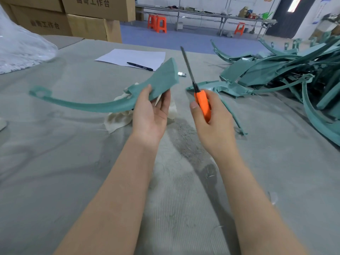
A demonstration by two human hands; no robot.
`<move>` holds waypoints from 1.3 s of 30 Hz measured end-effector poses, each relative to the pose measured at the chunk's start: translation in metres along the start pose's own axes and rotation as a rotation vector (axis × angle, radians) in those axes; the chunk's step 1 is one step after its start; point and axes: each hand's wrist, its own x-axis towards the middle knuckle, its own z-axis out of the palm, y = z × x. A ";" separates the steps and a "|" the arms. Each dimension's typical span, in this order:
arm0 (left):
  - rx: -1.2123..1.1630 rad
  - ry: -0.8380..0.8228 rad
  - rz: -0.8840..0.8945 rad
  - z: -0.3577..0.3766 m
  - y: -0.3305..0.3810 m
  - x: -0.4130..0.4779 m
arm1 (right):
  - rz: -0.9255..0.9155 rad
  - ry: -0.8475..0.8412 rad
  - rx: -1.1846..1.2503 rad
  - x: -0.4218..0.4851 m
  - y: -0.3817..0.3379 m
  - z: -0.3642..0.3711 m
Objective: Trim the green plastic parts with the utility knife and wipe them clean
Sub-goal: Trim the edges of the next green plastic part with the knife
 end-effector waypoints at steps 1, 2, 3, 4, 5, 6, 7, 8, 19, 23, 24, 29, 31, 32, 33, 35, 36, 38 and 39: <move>-0.002 -0.028 -0.010 0.000 0.001 -0.001 | -0.013 -0.002 -0.007 -0.001 0.000 0.001; -0.009 -0.048 -0.023 0.001 0.002 -0.003 | -0.013 -0.019 -0.008 -0.003 -0.001 0.002; -0.017 -0.060 -0.037 0.002 0.003 -0.004 | -0.010 -0.036 -0.010 -0.004 -0.001 0.003; -0.028 -0.064 -0.048 0.003 0.003 -0.005 | -0.006 -0.060 -0.023 -0.005 -0.002 0.003; -0.041 -0.061 -0.054 0.005 0.003 -0.006 | -0.013 -0.079 -0.050 -0.005 -0.002 0.004; -0.057 -0.057 -0.057 0.006 0.003 -0.006 | -0.025 -0.093 -0.085 -0.006 -0.003 0.005; -0.069 -0.061 -0.057 0.006 0.002 -0.006 | -0.036 -0.099 -0.119 -0.006 -0.003 0.005; -0.070 -0.071 -0.057 0.007 0.002 -0.007 | -0.045 -0.100 -0.149 -0.006 -0.003 0.005; 0.020 -0.093 -0.074 0.008 -0.001 -0.009 | -0.062 0.074 -0.266 -0.008 -0.003 0.011; 0.092 -0.086 -0.101 0.006 -0.001 -0.009 | 0.125 0.178 -0.103 0.000 0.009 0.001; 0.097 -0.086 -0.102 0.006 -0.001 -0.009 | 0.183 0.194 -0.107 0.004 0.015 -0.003; 0.077 -0.096 -0.128 0.006 -0.003 -0.011 | 0.252 0.227 -0.022 0.007 0.021 -0.007; 0.063 -0.090 -0.129 0.005 -0.003 -0.010 | 0.182 0.207 0.018 0.002 0.012 0.001; 0.056 -0.085 -0.127 0.004 -0.002 -0.010 | 0.139 0.191 0.020 0.000 0.007 0.005; 0.050 -0.079 -0.125 0.004 -0.002 -0.009 | 0.093 0.171 0.013 -0.002 0.004 0.007; 0.033 -0.058 -0.124 0.005 -0.002 -0.009 | 0.016 0.125 -0.026 -0.005 0.001 0.010; 0.027 -0.044 -0.122 0.005 -0.003 -0.008 | 0.000 0.104 -0.046 -0.006 0.000 0.011; 0.030 -0.027 -0.113 0.006 -0.003 -0.007 | 0.001 0.077 -0.080 -0.006 0.000 0.012; 0.033 -0.024 -0.109 0.006 -0.003 -0.007 | 0.006 0.074 -0.094 -0.006 0.000 0.011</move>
